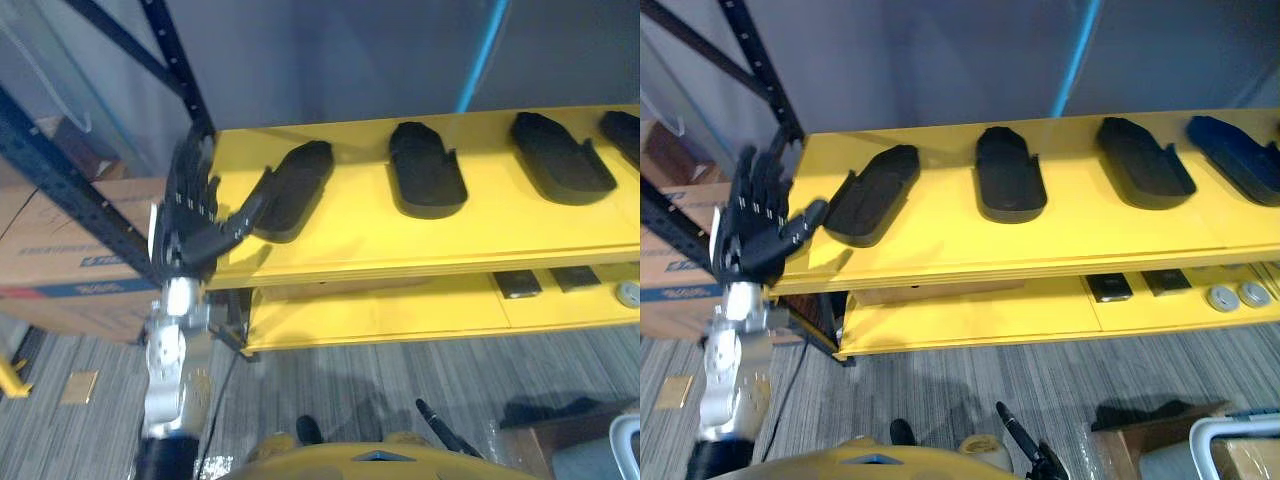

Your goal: Walk over and take three plastic housings, then place them on the shelf

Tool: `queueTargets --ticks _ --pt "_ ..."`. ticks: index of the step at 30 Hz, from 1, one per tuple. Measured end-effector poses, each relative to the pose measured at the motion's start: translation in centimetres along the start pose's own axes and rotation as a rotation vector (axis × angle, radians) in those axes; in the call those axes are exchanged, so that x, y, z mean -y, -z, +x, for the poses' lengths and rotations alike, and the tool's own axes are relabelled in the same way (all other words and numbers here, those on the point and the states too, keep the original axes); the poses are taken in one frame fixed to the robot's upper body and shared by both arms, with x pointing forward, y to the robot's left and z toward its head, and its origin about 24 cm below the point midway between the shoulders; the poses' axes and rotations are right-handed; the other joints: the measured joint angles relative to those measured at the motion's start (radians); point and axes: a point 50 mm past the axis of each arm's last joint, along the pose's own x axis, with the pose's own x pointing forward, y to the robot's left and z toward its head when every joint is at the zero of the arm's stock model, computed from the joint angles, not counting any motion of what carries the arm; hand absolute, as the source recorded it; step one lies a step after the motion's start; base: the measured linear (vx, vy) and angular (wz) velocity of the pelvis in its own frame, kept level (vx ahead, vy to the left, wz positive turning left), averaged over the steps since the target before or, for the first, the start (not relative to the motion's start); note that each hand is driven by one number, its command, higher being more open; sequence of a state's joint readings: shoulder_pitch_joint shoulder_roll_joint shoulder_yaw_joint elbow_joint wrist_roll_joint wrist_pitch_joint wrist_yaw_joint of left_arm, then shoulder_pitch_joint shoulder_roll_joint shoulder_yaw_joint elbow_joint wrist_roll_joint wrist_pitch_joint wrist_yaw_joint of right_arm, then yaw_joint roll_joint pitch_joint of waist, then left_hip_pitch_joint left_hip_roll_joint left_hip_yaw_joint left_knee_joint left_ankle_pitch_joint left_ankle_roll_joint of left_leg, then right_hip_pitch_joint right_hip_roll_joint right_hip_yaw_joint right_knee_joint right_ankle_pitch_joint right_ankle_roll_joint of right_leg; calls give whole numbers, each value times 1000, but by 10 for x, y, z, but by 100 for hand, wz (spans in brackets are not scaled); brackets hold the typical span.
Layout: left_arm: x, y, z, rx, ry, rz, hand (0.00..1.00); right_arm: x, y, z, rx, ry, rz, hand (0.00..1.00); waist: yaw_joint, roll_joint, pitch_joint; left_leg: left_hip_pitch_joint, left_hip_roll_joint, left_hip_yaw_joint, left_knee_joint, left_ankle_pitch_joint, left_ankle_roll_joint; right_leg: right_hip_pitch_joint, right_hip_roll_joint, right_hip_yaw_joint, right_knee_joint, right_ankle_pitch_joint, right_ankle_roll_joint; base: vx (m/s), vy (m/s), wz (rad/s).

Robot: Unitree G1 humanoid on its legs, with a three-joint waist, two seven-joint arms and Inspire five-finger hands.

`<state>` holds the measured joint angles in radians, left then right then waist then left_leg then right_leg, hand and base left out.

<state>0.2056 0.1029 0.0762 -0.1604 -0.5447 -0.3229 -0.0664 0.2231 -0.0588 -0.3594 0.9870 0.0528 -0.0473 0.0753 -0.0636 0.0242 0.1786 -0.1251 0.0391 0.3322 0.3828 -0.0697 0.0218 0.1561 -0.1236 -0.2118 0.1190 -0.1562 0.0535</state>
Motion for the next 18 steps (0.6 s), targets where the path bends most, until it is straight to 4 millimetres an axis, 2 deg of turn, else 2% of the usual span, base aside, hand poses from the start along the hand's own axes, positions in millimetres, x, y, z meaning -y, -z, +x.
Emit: queueTargets --ticks 1,2,3,4,5,6,7,8,9,10,11,12,13,15,16,17,18 --pt "-5 9 -12 -45 -47 -16 100 4 -6 1 11 1 -38 100 34 19 32 -60 28 -62 148 1 -11 23 12 -13 1 -8 -13 -164 12 20" --pt "-11 16 -25 -91 -86 -16 100 10 -8 2 13 19 -39 100 53 18 37 -55 8 -101 141 18 -48 36 -5 -20 1 -11 -22 -164 12 18" --pt "-12 18 -30 -106 -93 -17 100 14 -9 2 16 31 -36 100 58 11 37 -58 8 -102 155 -2 -14 32 -16 -41 1 -7 -19 -130 59 28" --pt "-13 20 -34 -119 -76 -16 100 18 -14 2 34 51 4 100 65 25 38 -62 63 -104 211 -52 23 24 -16 -48 3 -3 -21 -65 71 30" --pt "-14 20 -38 -123 -61 -9 100 22 -21 3 55 69 39 100 61 24 36 -53 122 -121 224 -68 9 10 -26 -43 7 -2 -21 -69 100 20" --pt "-13 19 -39 -120 -53 -3 100 23 -24 4 66 76 40 100 61 19 34 -46 143 -137 221 -69 6 -4 -37 -33 16 -3 -20 -26 105 -4" --pt "-12 19 -42 -115 -45 -2 100 24 -29 4 83 81 37 100 62 7 30 -31 162 -171 197 -57 -5 -37 -63 -13 34 -5 -16 -6 195 -26" --pt "-10 20 -44 -113 -33 -8 100 30 -35 4 112 93 27 100 63 2 24 3 175 -213 128 41 16 -75 -95 11 51 -10 1 11 270 -32" --pt "-8 21 -43 -110 -29 -18 100 39 -40 3 133 116 33 100 60 13 17 46 158 -247 39 127 4 -89 -120 20 48 4 38 40 271 -21" --pt "-8 22 -43 -105 -37 -26 100 40 -40 3 133 121 39 100 52 12 13 45 143 -242 22 127 4 -92 -126 31 55 13 50 66 163 12" --pt "-7 20 -41 -89 -34 -22 100 39 -36 3 120 115 43 100 33 -2 11 34 126 -236 17 127 3 -93 -126 38 45 27 59 104 97 38" --pt "-6 19 -38 -75 -25 -22 100 39 -30 2 103 109 54 100 26 1 12 35 130 -221 13 104 -34 -77 -139 19 28 51 75 97 165 44" --pt "-5 19 -36 -71 -19 -23 100 38 -25 2 92 111 68 100 25 10 12 50 142 -206 -1 76 -71 -66 -135 3 30 54 77 79 227 35" --pt "-1 21 -33 -73 15 -34 100 42 -14 -2 68 145 104 100 19 28 -1 90 157 -136 -58 -2 -98 -63 -135 -30 43 57 82 17 236 30" --pt "6 23 -28 -71 51 -46 100 44 -13 -2 65 168 119 100 16 56 -16 103 157 -96 -98 -48 -130 -65 -139 -43 45 64 94 -8 292 41" --pt "12 22 -21 -60 89 -46 100 45 -16 -2 73 190 132 100 14 61 -19 121 131 -85 -142 -83 -141 -65 -161 -50 46 74 113 -17 315 34" --pt "14 21 -18 -52 106 -39 100 41 -16 -1 74 187 140 100 13 49 -14 128 111 -80 -146 -80 -136 -64 -180 -48 46 83 124 -78 351 7"
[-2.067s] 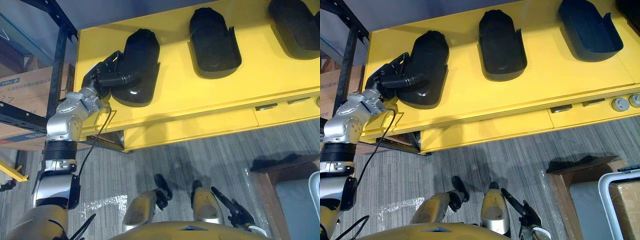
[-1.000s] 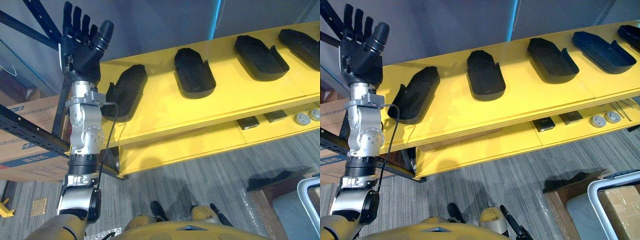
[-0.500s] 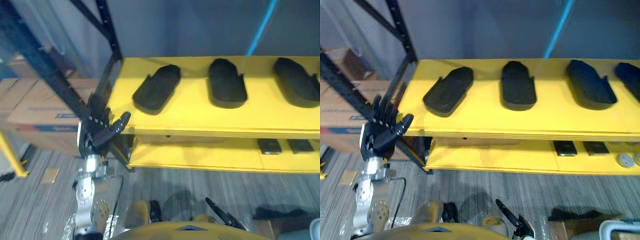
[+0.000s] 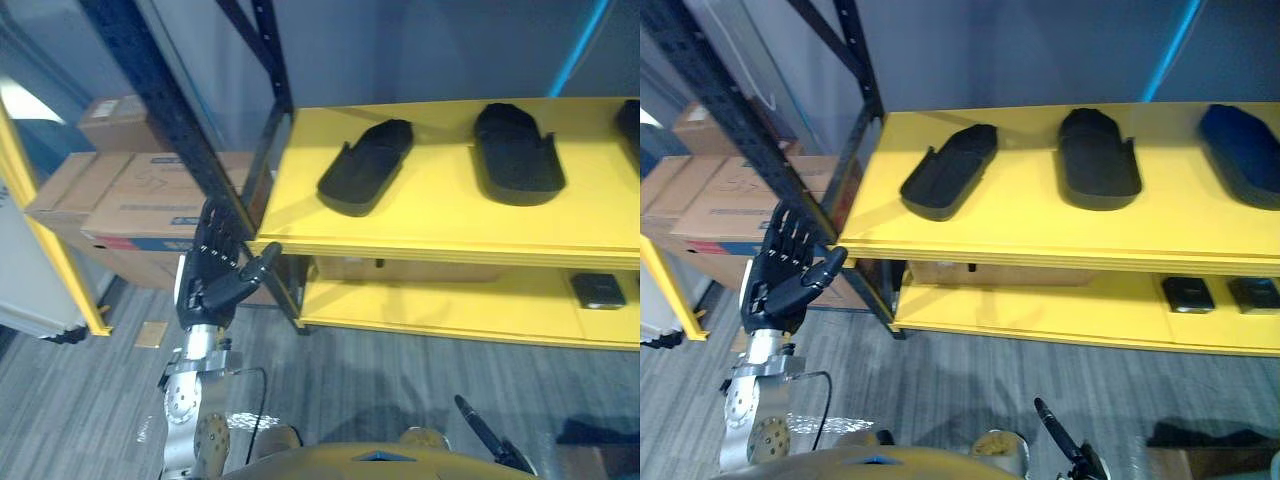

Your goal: Walk over and take three plastic housings, then place them on the shelf

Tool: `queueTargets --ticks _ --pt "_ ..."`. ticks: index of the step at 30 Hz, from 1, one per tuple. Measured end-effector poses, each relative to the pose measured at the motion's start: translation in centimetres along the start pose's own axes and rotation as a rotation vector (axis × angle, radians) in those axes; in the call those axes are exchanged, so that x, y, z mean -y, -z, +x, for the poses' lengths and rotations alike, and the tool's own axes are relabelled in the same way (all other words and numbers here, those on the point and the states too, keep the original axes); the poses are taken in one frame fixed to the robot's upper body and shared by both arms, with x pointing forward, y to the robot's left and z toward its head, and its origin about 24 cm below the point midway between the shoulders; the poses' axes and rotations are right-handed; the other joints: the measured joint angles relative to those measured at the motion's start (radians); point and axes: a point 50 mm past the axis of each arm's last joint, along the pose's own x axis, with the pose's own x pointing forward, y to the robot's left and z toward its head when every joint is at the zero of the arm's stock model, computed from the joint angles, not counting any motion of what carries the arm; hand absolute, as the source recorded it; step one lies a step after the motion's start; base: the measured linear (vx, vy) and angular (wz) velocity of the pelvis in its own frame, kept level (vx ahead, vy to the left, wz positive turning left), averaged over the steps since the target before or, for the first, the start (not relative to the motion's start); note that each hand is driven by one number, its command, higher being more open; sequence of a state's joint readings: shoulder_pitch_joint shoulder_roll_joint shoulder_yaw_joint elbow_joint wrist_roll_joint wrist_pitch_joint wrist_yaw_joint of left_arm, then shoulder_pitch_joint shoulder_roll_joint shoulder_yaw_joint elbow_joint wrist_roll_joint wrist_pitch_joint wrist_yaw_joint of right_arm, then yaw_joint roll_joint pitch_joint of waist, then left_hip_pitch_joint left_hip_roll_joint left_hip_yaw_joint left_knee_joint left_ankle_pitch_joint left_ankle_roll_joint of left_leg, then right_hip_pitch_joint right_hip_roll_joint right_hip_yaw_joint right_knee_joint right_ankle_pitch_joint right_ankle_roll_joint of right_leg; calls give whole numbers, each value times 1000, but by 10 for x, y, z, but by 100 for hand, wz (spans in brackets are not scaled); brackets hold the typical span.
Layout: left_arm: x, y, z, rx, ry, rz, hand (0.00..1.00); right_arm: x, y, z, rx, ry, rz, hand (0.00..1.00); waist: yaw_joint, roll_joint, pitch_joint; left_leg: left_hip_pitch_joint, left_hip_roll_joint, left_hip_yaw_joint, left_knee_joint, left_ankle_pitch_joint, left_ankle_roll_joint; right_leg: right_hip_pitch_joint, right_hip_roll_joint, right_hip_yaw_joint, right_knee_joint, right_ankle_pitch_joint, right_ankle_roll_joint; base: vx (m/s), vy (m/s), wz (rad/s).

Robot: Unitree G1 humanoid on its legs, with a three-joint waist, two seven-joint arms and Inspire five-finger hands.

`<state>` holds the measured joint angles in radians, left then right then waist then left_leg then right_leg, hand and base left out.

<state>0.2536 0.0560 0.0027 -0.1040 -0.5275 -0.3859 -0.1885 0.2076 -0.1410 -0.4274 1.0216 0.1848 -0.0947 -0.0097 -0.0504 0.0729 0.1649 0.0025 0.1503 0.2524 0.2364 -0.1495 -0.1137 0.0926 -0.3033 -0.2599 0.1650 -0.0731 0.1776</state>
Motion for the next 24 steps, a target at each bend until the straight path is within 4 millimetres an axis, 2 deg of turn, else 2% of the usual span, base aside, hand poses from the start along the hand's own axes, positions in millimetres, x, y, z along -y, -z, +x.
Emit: queueTargets --ticks 1,2,3,5,6,8,9,11,12,13,15,18,21,22,24 --pt "0 -3 4 5 23 34 100 -9 4 -1 -10 -11 13 100 8 -11 1 5 -22 14 4 -10 12 1 -18 3 -1 16 12 -101 257 -21" --pt "-3 -5 5 -1 20 63 100 -19 10 -3 -26 -31 22 100 13 -29 0 6 -33 28 6 -30 16 0 -29 3 -12 37 6 -121 231 -29" --pt "-5 -5 5 -6 18 70 100 -23 13 -4 -33 -39 29 100 15 -30 -1 8 -34 35 2 -32 19 -2 -29 -1 -16 51 -8 -124 170 -34" --pt "-11 -7 6 -25 3 94 100 -34 21 -7 -53 -62 39 100 13 -33 -7 8 -33 63 -60 -7 28 -42 -12 -15 -42 111 -80 -141 148 -32" --pt "-13 -8 6 -27 -3 101 100 -34 21 -7 -54 -63 33 100 7 -35 -7 5 -33 65 -76 3 27 -48 -4 -14 -53 120 -85 -81 57 -15" --pt "-17 -7 6 -50 -13 122 100 -34 23 -8 -52 -45 8 100 -10 -57 -9 4 -39 67 -153 55 27 -56 17 -44 -90 126 -88 -19 5 0" --pt "-19 -6 6 -60 -17 125 100 -34 24 -9 -52 -39 3 100 -13 -59 -9 5 -37 66 -173 69 24 -61 23 -44 -95 125 -89 11 -51 11" --pt "-18 2 6 -100 -26 116 100 -32 24 -10 -44 -31 -5 100 -37 -63 -8 -5 -35 45 -217 107 17 -76 44 -46 -97 89 -122 28 -81 28" --pt "-16 8 6 -114 -19 104 100 -31 22 -11 -34 -31 -8 100 -46 -66 -5 -24 -34 31 -224 122 16 -83 46 -59 -95 50 -105 24 -126 41" --pt "-13 9 8 -107 -9 85 100 -30 21 -10 -30 -27 -10 100 -43 -60 -1 -42 -24 24 -220 131 12 -93 53 -65 -89 46 -81 33 -157 40" --pt "-6 11 8 -117 64 66 100 -28 11 -7 -14 -31 -24 100 -34 -39 20 -84 14 11 -153 142 10 -97 81 -82 -78 51 -68 33 -141 31" --pt "9 17 7 -134 206 4 100 -27 -2 -3 26 -40 -37 100 -34 -24 43 -73 26 18 -132 149 17 -63 88 -94 -75 49 -63 25 -59 19" --pt "23 21 5 -155 375 -55 100 -28 -32 3 117 -47 -49 100 -34 6 47 -51 13 14 -175 151 15 -80 86 -71 -71 49 -63 -8 18 -20" --pt "25 22 4 -177 416 -91 100 -32 -41 5 141 -56 -54 100 -34 8 50 -41 8 30 -190 154 16 -94 82 -45 -71 51 -60 -23 48 -34" --pt "22 24 2 -213 441 -89 100 -36 -43 5 141 -64 -65 100 -32 5 53 -24 7 49 -192 153 15 -94 81 -26 -71 52 -59 -25 36 -37"
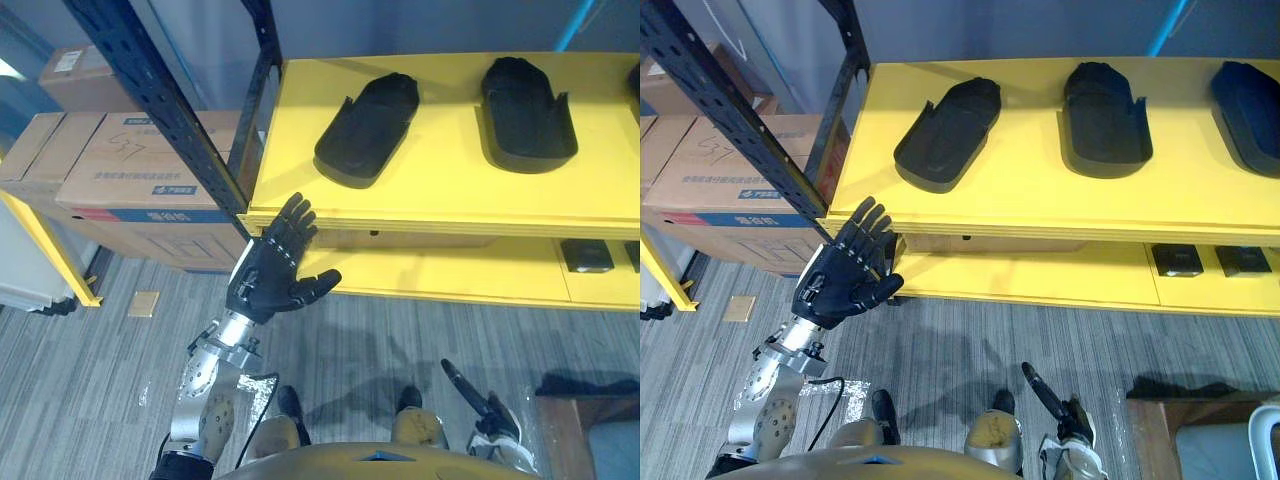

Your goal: Walk over and take three plastic housings, then place them on the shelf

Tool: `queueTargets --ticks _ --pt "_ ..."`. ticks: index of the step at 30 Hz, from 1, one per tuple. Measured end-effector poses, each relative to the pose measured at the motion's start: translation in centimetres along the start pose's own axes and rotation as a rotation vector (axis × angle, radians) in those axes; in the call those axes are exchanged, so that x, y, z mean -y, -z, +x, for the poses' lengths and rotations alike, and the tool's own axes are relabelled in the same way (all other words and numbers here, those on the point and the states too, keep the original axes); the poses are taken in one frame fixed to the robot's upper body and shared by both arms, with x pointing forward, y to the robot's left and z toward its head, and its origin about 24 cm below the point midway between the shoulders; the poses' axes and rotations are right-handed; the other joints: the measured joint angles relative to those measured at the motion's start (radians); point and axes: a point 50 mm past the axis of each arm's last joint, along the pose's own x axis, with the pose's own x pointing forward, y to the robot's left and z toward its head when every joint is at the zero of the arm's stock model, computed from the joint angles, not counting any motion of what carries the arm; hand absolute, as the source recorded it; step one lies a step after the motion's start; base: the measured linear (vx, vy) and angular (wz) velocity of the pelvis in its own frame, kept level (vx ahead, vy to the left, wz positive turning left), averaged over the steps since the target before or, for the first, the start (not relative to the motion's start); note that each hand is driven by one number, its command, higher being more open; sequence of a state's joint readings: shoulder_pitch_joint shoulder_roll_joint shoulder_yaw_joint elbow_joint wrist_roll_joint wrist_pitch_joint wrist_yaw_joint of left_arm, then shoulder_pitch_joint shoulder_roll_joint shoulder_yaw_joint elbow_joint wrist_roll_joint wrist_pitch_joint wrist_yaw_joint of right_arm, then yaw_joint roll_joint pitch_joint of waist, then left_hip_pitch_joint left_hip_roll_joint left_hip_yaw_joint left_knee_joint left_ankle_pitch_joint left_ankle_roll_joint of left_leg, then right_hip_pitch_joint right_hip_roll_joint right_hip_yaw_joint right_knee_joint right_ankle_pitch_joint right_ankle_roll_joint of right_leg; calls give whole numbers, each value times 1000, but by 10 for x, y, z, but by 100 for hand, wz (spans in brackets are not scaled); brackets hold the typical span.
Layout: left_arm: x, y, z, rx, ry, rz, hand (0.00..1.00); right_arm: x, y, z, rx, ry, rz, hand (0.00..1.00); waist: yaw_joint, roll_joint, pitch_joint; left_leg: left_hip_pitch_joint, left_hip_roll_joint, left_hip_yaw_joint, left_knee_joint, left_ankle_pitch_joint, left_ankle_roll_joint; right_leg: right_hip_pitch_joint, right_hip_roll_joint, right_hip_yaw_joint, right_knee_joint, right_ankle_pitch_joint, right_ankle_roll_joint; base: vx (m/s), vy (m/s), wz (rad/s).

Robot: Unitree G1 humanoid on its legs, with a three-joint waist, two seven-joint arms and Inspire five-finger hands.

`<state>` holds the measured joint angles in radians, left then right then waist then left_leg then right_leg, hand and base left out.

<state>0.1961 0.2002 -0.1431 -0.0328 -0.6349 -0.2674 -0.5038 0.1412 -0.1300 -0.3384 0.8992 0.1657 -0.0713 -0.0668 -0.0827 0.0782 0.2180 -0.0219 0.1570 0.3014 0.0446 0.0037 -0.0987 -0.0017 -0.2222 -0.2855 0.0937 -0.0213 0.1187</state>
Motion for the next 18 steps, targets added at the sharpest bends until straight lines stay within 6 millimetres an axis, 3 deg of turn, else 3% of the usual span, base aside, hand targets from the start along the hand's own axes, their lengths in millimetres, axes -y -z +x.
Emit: queueTargets --ticks 4,10,14,18 --pt "-7 -2 -6 -29 -2 7 100 -2 4 -1 -28 -13 -19 100 -3 -4 3 17 -3 39 -13 -6 -4 -18 0 46 -10 1 1 -38 18 -30" --pt "-20 -15 -3 44 -152 64 100 4 30 -8 -118 -9 -58 100 -9 -14 8 9 -4 42 -13 -6 -4 -35 -1 50 -9 2 2 -7 5 -3" --pt "-25 -48 15 208 -193 186 100 4 37 -10 -142 -11 -54 100 -11 -22 15 -8 -3 53 -5 -13 -10 -52 0 70 -8 13 17 24 9 -8" --pt "-7 -95 50 432 -99 265 100 4 39 -11 -151 -13 -48 100 -31 -37 29 -9 4 77 41 -45 -9 -52 0 99 -7 16 19 39 17 -17"
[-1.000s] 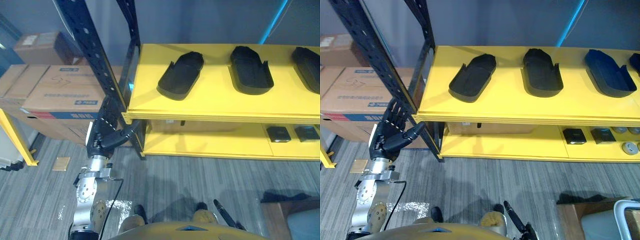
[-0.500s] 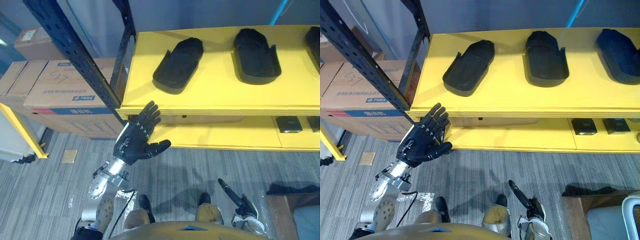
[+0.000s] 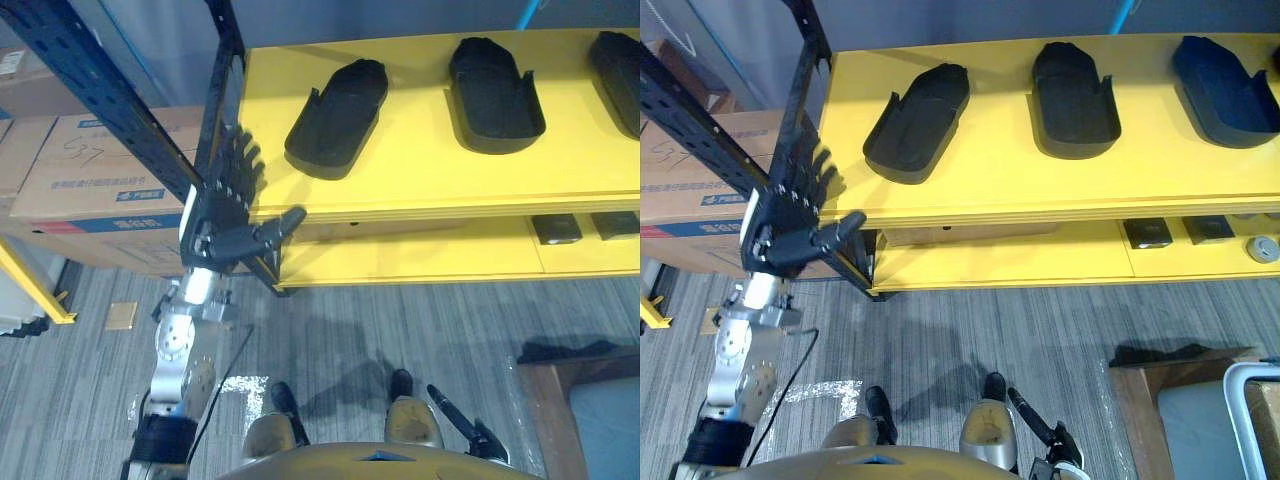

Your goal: Walk over and take three plastic housings, then place them on the shelf

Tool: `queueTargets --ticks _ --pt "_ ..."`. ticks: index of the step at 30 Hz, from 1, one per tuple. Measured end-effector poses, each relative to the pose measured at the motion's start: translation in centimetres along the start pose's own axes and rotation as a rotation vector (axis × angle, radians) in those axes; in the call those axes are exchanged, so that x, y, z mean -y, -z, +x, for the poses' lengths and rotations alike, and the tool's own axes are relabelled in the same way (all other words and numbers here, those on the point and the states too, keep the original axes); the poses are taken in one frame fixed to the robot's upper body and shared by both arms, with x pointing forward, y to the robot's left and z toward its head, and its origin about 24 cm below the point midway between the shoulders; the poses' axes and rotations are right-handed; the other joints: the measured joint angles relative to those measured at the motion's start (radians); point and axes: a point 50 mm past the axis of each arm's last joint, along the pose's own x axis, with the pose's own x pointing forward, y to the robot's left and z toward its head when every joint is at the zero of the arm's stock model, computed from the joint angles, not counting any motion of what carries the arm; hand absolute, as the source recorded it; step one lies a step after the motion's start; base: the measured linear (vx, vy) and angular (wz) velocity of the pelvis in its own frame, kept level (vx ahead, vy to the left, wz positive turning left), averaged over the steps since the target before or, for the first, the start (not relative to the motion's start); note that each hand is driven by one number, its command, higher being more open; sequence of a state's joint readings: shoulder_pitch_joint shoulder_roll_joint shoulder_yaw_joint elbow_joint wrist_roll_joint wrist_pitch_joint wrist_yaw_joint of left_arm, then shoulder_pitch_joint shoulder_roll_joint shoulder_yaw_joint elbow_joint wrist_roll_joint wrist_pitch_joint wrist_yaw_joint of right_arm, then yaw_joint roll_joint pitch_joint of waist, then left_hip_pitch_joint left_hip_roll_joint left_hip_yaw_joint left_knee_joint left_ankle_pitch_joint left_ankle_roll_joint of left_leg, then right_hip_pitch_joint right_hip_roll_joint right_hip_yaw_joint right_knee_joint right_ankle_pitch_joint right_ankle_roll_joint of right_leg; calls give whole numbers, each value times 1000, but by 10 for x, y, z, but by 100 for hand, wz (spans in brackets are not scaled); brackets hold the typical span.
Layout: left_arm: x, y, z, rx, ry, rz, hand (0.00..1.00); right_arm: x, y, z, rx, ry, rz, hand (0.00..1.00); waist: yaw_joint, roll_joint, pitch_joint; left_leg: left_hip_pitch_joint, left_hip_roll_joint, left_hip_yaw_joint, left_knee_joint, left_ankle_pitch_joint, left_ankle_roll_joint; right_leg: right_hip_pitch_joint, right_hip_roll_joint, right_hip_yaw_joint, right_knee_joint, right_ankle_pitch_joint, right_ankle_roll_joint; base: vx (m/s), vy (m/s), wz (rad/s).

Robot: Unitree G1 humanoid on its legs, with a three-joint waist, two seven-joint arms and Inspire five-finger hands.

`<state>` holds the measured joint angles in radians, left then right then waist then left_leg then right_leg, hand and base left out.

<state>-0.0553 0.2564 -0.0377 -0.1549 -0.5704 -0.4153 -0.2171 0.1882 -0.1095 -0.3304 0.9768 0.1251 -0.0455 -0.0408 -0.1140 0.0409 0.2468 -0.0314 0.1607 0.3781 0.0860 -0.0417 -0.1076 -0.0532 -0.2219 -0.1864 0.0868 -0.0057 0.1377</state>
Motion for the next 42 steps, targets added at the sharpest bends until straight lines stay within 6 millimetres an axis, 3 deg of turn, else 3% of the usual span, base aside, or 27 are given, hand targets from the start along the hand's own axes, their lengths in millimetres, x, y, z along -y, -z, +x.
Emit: queueTargets --ticks 5,10,17,20,26,31,38,42 --pt "9 -20 28 106 71 78 100 2 3 0 -21 -7 12 100 -29 -1 3 5 9 3 48 -26 -2 2 4 37 3 0 0 42 8 -21" --pt "10 -22 38 87 20 160 100 2 2 0 -21 -18 26 100 -30 7 24 7 22 3 86 -55 -5 2 11 56 18 -1 -1 -1 6 -11" --pt "-26 -16 50 27 -255 278 100 -1 -3 1 -17 -50 26 100 -32 7 75 -20 26 10 100 -66 -7 -47 15 80 48 -10 -6 -70 -1 -7" --pt "-31 -21 63 48 -294 302 100 -1 -2 1 -27 -52 26 100 -34 0 92 -34 27 13 108 -65 -5 -66 15 87 60 -8 -3 -14 -2 -4" --pt "-30 -44 90 130 -259 399 100 -5 -12 1 13 -75 14 100 -50 -10 118 -45 29 34 123 -68 -3 -92 15 112 73 -8 -4 -1 4 -9" --pt "-30 -48 98 119 -225 453 100 -8 -19 1 45 -95 10 100 -53 -10 131 -48 45 55 158 -75 -4 -103 25 138 86 -8 -4 8 -8 -14" --pt "-20 -65 128 127 -98 517 100 -10 -28 1 79 -123 -2 100 -52 -3 143 -48 50 75 165 -95 -5 -122 28 157 98 -8 -4 -9 2 -7" --pt "-24 -61 142 51 -93 536 100 -11 -28 0 82 -141 -7 100 -57 -3 143 -48 58 86 175 -98 -6 -127 34 166 101 -8 -4 -9 -7 -10"
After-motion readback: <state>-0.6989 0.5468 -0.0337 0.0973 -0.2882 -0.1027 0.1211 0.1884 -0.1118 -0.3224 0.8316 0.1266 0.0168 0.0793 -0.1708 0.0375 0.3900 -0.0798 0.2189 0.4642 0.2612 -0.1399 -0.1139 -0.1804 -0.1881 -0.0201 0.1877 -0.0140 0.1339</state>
